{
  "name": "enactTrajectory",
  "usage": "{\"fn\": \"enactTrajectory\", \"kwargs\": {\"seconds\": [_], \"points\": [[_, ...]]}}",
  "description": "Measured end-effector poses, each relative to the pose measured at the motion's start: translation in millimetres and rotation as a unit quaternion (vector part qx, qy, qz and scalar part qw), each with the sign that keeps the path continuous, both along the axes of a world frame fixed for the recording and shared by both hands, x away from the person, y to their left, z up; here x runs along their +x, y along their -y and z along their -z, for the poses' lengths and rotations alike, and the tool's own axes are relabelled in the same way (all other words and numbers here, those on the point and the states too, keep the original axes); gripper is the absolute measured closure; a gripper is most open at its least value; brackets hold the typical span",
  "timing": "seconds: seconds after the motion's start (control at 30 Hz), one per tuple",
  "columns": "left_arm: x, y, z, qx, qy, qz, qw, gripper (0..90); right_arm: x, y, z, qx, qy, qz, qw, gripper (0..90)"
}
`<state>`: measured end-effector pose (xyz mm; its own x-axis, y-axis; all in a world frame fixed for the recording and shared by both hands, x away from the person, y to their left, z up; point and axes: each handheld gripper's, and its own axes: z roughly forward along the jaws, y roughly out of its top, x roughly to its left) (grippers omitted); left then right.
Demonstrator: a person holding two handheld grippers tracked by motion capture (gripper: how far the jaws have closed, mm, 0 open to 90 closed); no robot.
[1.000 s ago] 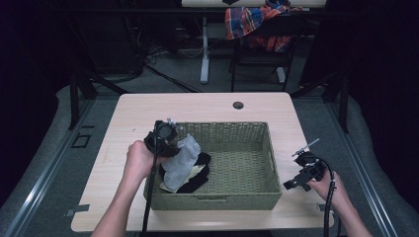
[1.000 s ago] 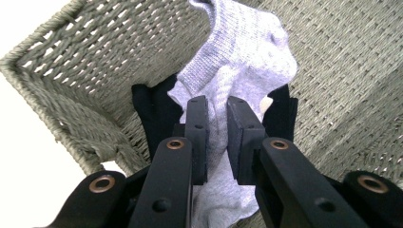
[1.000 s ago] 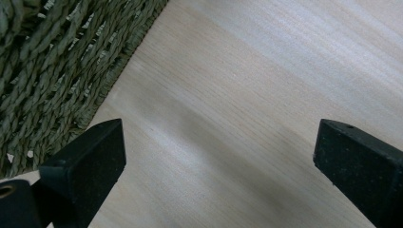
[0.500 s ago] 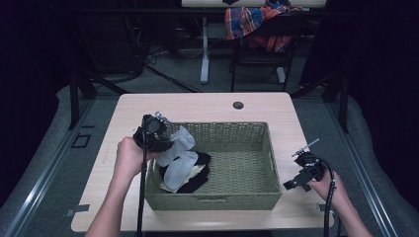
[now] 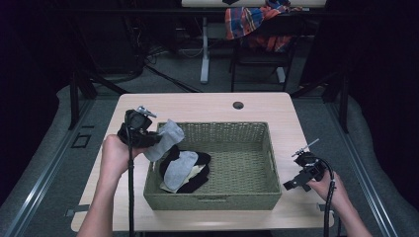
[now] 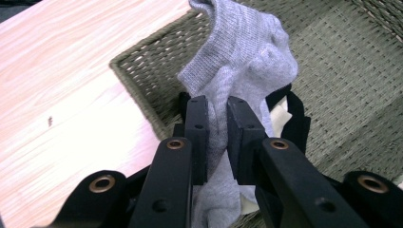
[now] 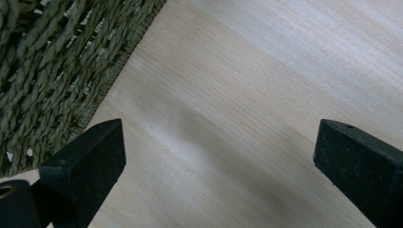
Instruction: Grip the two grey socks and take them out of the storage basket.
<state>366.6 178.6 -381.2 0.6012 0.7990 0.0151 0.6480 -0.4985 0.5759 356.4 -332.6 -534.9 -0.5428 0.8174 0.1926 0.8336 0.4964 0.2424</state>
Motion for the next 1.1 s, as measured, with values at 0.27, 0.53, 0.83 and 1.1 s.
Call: {"fn": "enactTrajectory", "kwargs": {"seconds": [0.27, 0.53, 0.83, 1.1], "points": [[0.1, -15.4, -1.4, 0.002, 0.004, -0.023, 0.9997, 80.6, -1.8, -0.5, 0.5, 0.006, 0.004, 0.011, 0.9999, 3.1], [-1.4, -34.5, -6.2, -0.004, 0.012, -0.045, 0.9989, 80.6, -0.1, 1.4, -0.9, -0.005, 0.000, -0.001, 1.0000, 3.1], [-3.9, -62.4, -8.0, -0.024, 0.018, -0.082, 0.9962, 80.6, -1.8, 0.1, -0.3, -0.001, 0.005, 0.012, 0.9999, 3.1], [-1.6, -79.5, 0.2, -0.029, 0.009, -0.105, 0.9940, 80.6, -1.7, 0.1, -0.2, 0.003, 0.006, 0.010, 0.9999, 3.1]]}}
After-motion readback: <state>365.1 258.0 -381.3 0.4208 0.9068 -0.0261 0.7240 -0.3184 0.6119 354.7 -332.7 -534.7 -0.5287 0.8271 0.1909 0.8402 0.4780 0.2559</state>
